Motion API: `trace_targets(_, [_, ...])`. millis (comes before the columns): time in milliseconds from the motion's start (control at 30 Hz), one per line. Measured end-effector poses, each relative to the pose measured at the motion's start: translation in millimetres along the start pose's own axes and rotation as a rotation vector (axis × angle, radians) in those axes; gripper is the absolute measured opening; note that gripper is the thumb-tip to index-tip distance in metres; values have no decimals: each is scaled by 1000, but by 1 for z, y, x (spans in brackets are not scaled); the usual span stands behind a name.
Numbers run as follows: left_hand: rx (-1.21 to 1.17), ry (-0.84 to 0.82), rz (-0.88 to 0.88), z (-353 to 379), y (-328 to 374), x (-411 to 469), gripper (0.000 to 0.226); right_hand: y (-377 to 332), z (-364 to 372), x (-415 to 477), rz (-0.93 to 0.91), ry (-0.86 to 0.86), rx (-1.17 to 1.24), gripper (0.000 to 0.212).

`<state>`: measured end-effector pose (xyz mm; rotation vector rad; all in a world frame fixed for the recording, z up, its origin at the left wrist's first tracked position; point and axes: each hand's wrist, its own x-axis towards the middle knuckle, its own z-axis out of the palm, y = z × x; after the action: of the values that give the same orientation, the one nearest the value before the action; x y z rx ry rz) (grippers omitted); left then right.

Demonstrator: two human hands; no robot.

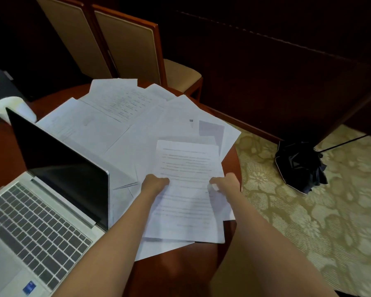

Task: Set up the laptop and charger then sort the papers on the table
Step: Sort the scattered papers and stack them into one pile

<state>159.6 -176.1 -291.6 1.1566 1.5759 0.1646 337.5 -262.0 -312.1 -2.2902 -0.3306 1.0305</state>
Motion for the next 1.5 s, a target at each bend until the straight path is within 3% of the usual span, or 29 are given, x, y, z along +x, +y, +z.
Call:
trace_targets(67, [-40, -2, 9, -3, -9, 0, 17, 1, 3, -1, 32, -1, -147, 45])
trace_targets(133, [-18, -2, 90, -7, -15, 2, 4, -1, 8, -7, 57, 41, -200, 61])
trace_targets(233, [24, -66, 201, -10, -15, -4, 23, -5, 10, -12, 20, 14, 57, 69])
trace_targets(300, [2, -74, 253, -7, -18, -6, 40, -5, 9, -20, 0, -39, 137, 59])
trace_targets(433, [-108, 32, 420, -12, -15, -17, 41, -1, 1, -33, -246, -12, 232, 30])
trace_targets(533, [-227, 69, 518, -23, 2, -26, 36, -11, -9, -37, -373, 27, 338, 28])
trace_targets(767, [-266, 64, 598, -32, 14, -43, 28, -17, -4, -46, -405, 216, 304, 16])
trace_targets(867, [-337, 112, 640, -32, 19, -49, 26, -27, -10, -53, -464, 193, 496, 5])
trace_targets(967, [-416, 158, 703, -34, 32, -56, 26, -44, -20, -60, -568, 176, 668, 13])
trace_targets(1067, [-454, 176, 727, -35, 37, -57, 32, -51, -24, -66, -650, 145, 690, 12])
trace_targets(1300, [-493, 143, 610, -35, 21, -45, 59, -32, -15, -64, -571, 77, 602, 25])
trace_targets(1433, [-401, 105, 760, -34, 17, -42, 30, -33, -15, -61, -456, 85, 609, 13])
trace_targets(1500, [-426, 99, 718, -32, 15, -44, 21, -18, -12, -54, -280, 6, 627, 25])
